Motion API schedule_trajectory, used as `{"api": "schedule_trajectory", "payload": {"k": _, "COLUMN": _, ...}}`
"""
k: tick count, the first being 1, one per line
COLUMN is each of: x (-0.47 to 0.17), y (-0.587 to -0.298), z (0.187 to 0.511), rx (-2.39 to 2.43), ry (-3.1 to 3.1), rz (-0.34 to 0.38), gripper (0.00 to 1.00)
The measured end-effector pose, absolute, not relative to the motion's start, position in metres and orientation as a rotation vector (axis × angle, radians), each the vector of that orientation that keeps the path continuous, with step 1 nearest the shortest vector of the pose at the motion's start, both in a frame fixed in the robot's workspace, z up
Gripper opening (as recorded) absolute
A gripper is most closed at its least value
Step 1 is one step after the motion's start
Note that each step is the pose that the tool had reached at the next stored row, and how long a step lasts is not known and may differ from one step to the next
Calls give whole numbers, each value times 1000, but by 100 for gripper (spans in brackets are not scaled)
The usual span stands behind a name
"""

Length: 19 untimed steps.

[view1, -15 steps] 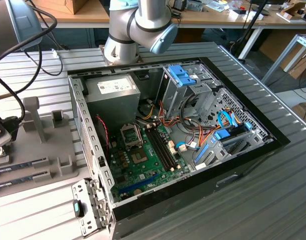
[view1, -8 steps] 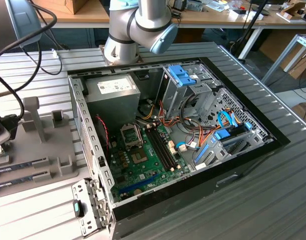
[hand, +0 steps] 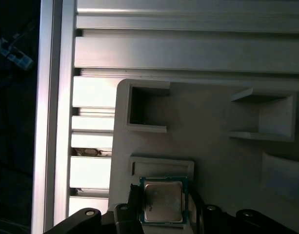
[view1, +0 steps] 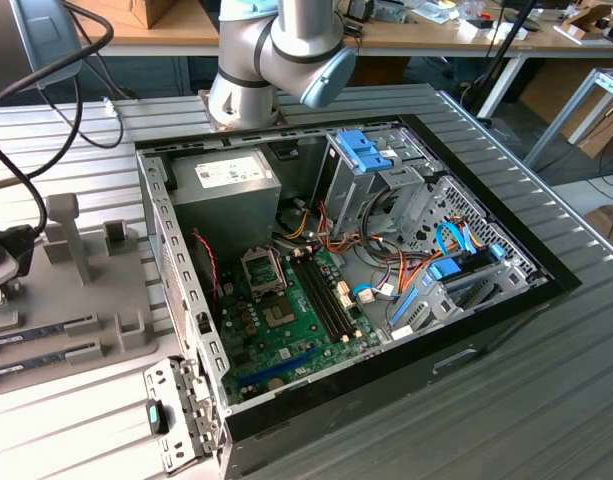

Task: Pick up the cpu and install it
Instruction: 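Pick up the cpu and move it towards the insertion slot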

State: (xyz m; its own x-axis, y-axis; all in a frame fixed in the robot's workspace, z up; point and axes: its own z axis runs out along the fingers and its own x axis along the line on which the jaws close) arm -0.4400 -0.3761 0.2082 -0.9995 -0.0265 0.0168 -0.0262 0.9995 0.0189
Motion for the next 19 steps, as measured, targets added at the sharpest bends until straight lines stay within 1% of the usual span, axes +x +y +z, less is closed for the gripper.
{"api": "schedule_trajectory", "payload": {"k": 19, "x": -440, "y": -376, "z": 226, "rx": 41, "ry": -3124, "rz": -30, "gripper": 47}}
